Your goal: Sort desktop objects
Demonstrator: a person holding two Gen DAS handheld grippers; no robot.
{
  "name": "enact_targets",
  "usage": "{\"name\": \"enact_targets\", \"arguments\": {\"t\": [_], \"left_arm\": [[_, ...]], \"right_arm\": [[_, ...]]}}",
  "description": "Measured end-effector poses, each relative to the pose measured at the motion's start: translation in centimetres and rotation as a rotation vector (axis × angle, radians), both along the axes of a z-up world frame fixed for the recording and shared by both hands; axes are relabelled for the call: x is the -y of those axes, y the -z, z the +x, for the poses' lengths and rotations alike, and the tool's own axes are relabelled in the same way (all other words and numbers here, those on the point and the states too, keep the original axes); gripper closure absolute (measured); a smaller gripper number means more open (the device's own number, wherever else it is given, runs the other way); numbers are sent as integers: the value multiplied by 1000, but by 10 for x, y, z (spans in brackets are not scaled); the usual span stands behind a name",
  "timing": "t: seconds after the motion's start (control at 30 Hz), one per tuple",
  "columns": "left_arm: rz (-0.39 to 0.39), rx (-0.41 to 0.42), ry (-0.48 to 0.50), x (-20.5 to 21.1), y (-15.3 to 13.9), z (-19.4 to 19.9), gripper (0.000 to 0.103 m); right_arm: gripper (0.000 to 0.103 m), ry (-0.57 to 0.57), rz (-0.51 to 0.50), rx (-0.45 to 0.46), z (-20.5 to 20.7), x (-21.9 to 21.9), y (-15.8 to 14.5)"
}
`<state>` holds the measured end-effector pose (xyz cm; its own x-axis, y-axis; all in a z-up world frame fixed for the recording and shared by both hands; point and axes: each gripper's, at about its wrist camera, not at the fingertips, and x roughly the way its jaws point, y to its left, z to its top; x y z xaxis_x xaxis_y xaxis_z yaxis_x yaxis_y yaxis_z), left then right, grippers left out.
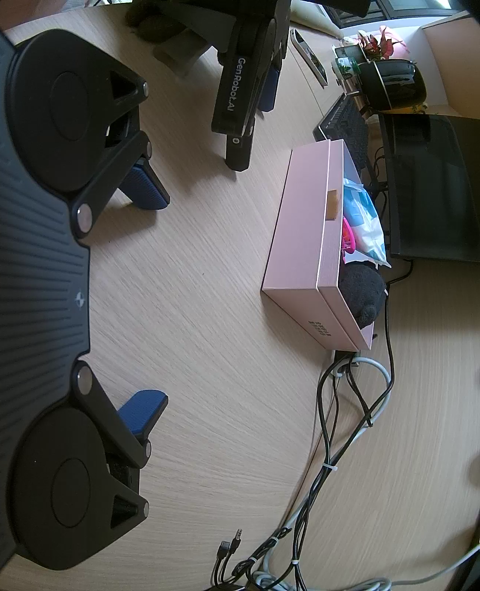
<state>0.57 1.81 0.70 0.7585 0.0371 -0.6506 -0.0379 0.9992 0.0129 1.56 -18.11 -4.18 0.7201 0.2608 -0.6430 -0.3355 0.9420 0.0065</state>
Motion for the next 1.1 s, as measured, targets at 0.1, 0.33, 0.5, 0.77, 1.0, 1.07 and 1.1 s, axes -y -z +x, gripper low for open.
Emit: {"name": "enact_targets", "arguments": {"t": [0.1,0.33,0.5,0.77,1.0,1.07,1.1], "left_arm": [[-1,0,1,0,0,0,0],[-2,1,2,0,0,0,0],[-7,1,3,-1,0,0,0],[-12,4,5,-2,0,0,0],[-14,4,3,-1,0,0,0],[-20,7,4,-1,0,-1,0],[-20,8,4,-1,0,-1,0]], "right_arm": [[0,0,0,0,0,0,0],[0,0,0,0,0,0,0],[0,0,0,0,0,0,0],[0,0,0,0,0,0,0],[0,0,0,0,0,0,0],[0,0,0,0,0,0,0],[0,0,0,0,0,0,0]]}}
